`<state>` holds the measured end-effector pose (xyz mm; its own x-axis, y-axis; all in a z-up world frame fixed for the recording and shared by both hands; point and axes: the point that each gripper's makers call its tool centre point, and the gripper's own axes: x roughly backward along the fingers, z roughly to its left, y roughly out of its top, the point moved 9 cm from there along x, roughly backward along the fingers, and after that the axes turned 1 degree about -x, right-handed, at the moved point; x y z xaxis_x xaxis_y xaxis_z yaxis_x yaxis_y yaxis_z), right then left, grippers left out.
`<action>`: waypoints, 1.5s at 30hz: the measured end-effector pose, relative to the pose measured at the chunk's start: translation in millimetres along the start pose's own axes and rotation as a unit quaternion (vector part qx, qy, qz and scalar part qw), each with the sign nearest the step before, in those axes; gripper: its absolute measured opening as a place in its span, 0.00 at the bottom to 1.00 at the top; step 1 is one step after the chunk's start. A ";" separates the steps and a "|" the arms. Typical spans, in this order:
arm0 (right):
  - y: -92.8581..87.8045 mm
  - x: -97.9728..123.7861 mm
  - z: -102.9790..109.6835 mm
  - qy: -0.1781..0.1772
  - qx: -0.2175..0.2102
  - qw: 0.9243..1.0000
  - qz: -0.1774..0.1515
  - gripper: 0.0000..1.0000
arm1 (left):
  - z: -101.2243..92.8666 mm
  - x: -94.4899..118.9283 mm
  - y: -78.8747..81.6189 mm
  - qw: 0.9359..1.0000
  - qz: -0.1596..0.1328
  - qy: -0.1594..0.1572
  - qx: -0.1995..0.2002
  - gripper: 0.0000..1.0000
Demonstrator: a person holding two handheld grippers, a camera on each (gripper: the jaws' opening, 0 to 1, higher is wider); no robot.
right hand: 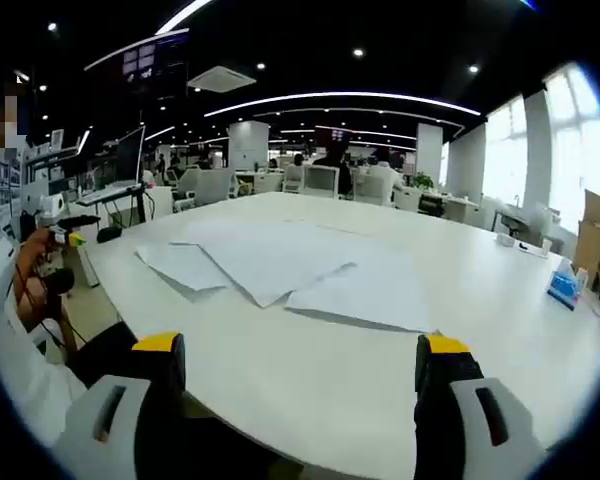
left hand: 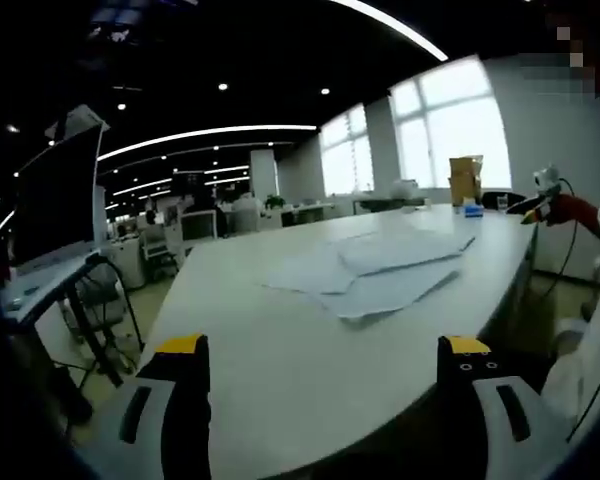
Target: Organize the stack of printing papers by aligning and flattening the scattered papers on the table
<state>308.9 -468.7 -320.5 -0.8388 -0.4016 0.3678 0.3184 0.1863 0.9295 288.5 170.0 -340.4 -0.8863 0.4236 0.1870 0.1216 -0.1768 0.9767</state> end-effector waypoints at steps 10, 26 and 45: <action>-2.0 -0.7 1.6 0.002 0.001 1.000 0.004 0.90 | -0.3 -0.8 -0.3 1.000 0.003 -0.002 -0.002 0.97; -4.3 -0.7 2.4 0.001 0.001 1.000 0.008 0.90 | -0.5 -0.2 0.5 1.000 0.004 -0.002 -0.006 0.97; -2.0 -2.5 0.4 0.000 0.008 1.000 0.007 0.90 | 0.4 -0.8 4.0 1.000 0.005 -0.001 -0.011 0.96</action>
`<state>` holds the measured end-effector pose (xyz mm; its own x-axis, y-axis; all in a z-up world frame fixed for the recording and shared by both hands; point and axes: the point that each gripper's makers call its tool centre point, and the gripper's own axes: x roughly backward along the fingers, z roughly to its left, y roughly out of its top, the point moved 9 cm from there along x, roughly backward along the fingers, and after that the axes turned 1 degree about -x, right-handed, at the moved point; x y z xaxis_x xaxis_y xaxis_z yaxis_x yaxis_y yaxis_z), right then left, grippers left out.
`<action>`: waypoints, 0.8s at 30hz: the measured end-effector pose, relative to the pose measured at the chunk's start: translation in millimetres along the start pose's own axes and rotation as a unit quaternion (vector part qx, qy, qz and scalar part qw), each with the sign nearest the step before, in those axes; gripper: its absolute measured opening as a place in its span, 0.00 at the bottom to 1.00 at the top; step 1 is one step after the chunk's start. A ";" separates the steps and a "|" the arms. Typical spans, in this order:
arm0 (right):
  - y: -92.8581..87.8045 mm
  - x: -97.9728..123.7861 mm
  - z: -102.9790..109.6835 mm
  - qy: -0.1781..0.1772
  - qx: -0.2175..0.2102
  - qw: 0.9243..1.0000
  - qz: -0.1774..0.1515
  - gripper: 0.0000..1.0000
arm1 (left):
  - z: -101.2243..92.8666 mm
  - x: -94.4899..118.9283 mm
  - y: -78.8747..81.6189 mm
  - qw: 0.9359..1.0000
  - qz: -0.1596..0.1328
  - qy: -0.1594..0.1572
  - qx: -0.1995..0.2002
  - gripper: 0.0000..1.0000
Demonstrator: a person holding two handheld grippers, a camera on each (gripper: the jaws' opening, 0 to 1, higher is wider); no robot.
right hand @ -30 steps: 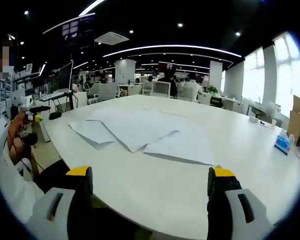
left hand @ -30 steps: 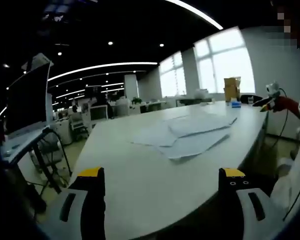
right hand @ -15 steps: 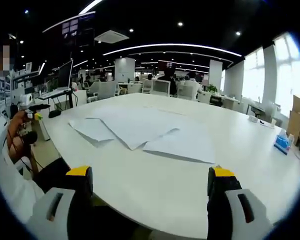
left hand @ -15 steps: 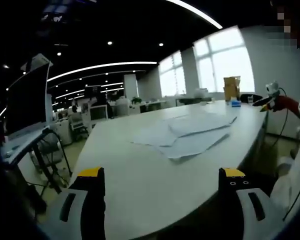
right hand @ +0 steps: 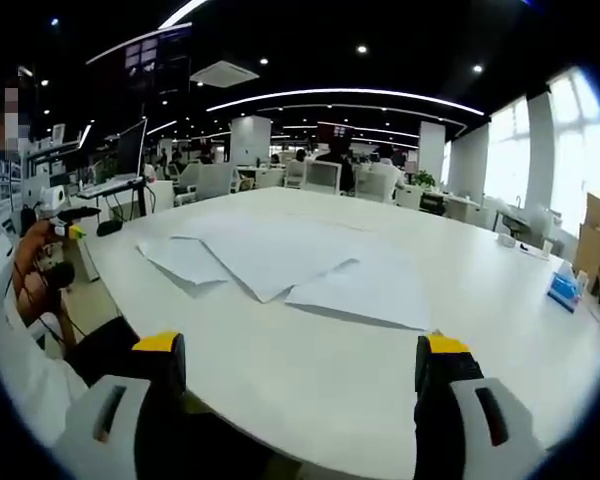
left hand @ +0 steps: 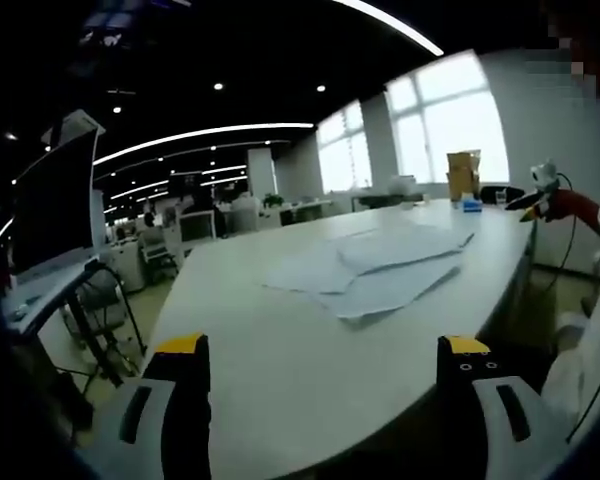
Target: Organize the stack of printing papers by aligning and flattening the scattered papers on the table
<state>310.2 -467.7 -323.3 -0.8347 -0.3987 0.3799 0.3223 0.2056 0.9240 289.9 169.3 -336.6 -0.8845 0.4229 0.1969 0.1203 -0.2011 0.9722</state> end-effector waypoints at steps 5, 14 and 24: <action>1.2 -1.1 2.6 0.002 0.004 1.000 -0.004 0.90 | 0.7 -0.8 1.5 1.000 -0.003 0.003 0.001 0.96; 2.6 0.4 0.4 -0.006 0.002 1.000 -0.004 0.90 | -0.8 -0.9 4.8 1.000 -0.009 -0.002 -0.003 0.96; 13.1 -3.1 5.2 -0.002 0.016 1.000 -0.006 0.90 | -1.4 -1.5 6.4 1.000 -0.018 -0.011 0.001 0.96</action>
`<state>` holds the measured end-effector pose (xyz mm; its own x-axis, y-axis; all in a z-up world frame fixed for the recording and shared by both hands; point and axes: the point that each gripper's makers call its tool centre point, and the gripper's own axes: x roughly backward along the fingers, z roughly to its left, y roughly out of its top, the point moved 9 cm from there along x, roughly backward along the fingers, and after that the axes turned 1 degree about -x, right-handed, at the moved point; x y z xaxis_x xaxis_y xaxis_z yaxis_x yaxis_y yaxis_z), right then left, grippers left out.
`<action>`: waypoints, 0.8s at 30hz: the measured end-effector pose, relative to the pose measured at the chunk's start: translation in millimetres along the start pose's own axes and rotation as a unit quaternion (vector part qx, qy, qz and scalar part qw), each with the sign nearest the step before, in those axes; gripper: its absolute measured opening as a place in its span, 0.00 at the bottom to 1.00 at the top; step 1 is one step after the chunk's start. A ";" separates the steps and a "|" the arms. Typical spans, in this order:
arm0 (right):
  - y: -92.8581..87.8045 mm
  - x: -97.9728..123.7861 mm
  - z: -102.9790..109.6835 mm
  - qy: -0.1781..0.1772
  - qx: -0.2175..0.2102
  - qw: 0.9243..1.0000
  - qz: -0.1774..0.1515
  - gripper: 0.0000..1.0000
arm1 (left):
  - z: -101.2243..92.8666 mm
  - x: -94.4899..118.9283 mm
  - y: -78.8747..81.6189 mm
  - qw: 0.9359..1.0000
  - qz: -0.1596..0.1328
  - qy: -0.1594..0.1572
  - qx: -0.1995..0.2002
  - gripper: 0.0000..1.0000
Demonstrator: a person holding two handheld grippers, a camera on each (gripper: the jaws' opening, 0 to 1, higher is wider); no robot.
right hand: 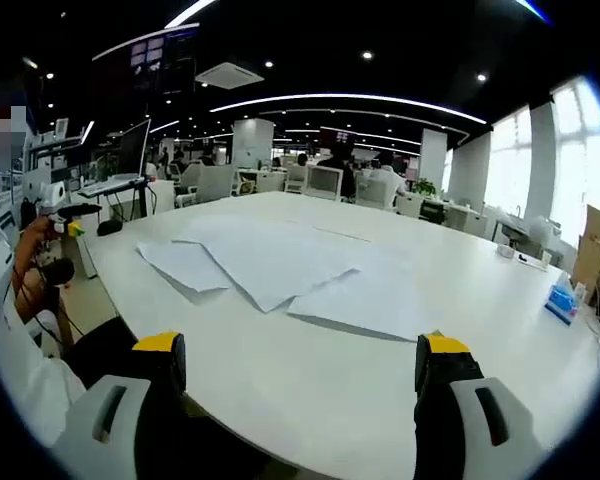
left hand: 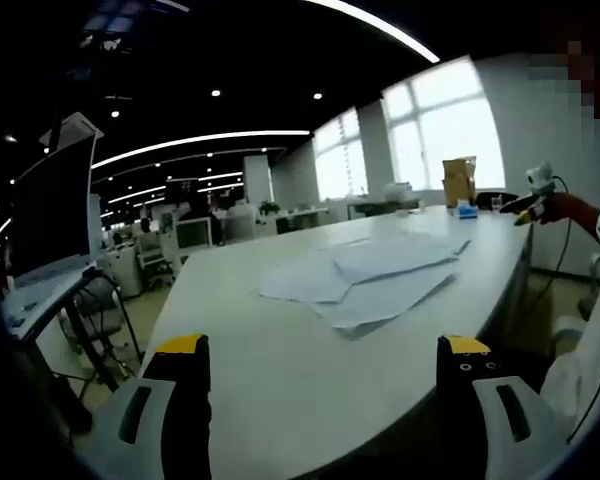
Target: Organize the stack of printing papers by aligning and flattening the scattered papers on the table
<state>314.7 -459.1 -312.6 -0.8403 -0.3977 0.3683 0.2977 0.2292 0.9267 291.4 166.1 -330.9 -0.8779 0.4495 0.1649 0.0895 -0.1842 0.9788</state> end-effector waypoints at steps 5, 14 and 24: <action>3.7 -4.6 2.1 0.004 0.006 1.000 0.004 0.90 | -1.7 -1.4 0.6 1.000 -0.005 -0.005 0.003 0.96; 16.6 -11.3 2.9 0.020 0.017 1.000 -0.002 0.90 | -2.1 -5.4 4.2 1.000 -0.005 -0.009 -0.003 0.96; 23.0 -20.0 3.8 0.025 0.029 0.999 0.009 0.90 | -4.8 -13.9 5.9 1.000 -0.010 -0.018 -0.004 0.95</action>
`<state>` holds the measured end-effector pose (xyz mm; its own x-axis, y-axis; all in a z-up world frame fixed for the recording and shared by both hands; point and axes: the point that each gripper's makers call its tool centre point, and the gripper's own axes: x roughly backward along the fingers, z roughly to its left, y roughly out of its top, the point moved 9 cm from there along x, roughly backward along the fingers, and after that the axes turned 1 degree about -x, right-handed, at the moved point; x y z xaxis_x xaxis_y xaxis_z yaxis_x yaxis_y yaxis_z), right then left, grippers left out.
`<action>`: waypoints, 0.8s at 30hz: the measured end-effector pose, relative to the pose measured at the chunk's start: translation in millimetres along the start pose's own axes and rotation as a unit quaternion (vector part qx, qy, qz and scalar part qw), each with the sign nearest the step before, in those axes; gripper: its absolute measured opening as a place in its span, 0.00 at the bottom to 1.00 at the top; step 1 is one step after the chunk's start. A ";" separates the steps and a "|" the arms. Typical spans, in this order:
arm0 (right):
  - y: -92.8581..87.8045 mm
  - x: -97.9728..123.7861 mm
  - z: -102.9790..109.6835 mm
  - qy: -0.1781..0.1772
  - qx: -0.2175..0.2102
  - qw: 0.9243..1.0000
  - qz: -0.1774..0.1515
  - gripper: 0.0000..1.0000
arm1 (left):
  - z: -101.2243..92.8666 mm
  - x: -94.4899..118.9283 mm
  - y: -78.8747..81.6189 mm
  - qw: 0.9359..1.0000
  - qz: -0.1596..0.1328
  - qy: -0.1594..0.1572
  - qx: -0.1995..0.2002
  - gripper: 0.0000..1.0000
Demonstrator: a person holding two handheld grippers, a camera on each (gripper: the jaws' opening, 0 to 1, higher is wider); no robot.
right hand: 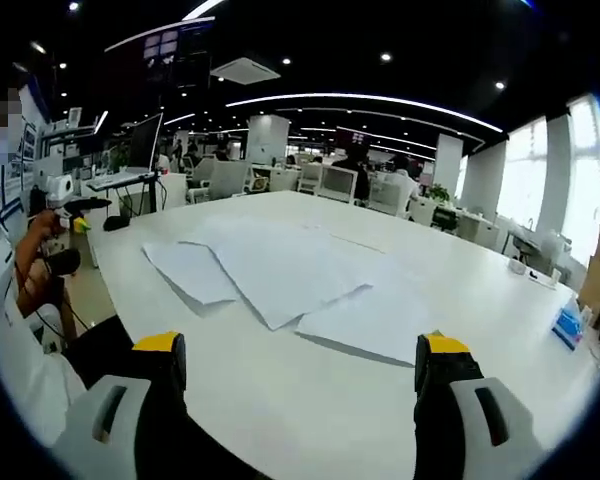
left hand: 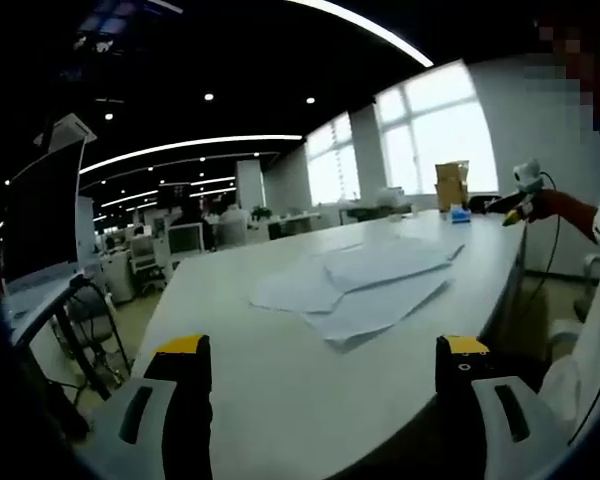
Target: Organize the stack of printing papers by aligning and flattening the scattered papers on the table
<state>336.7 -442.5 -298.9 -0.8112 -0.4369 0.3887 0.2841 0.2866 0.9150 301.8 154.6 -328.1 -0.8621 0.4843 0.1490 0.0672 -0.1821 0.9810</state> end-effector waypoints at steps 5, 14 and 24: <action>3.8 0.0 1.1 0.006 -0.001 1.000 -0.006 0.90 | 0.3 -6.7 3.5 1.000 -0.005 -0.006 -0.002 0.95; 9.5 -1.0 1.4 0.005 0.008 1.000 -0.001 0.90 | -2.7 -14.0 3.6 1.000 -0.008 -0.015 -0.004 0.95; 12.8 -6.0 3.1 0.007 0.015 1.000 -0.001 0.90 | -8.3 -20.3 -4.3 1.000 -0.012 -0.018 -0.002 0.94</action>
<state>343.6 -433.6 -289.9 -0.8038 -0.4498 0.3894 0.2675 0.3115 0.9118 314.8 138.5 -336.3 -0.8451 0.5188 0.1290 0.0439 -0.1730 0.9839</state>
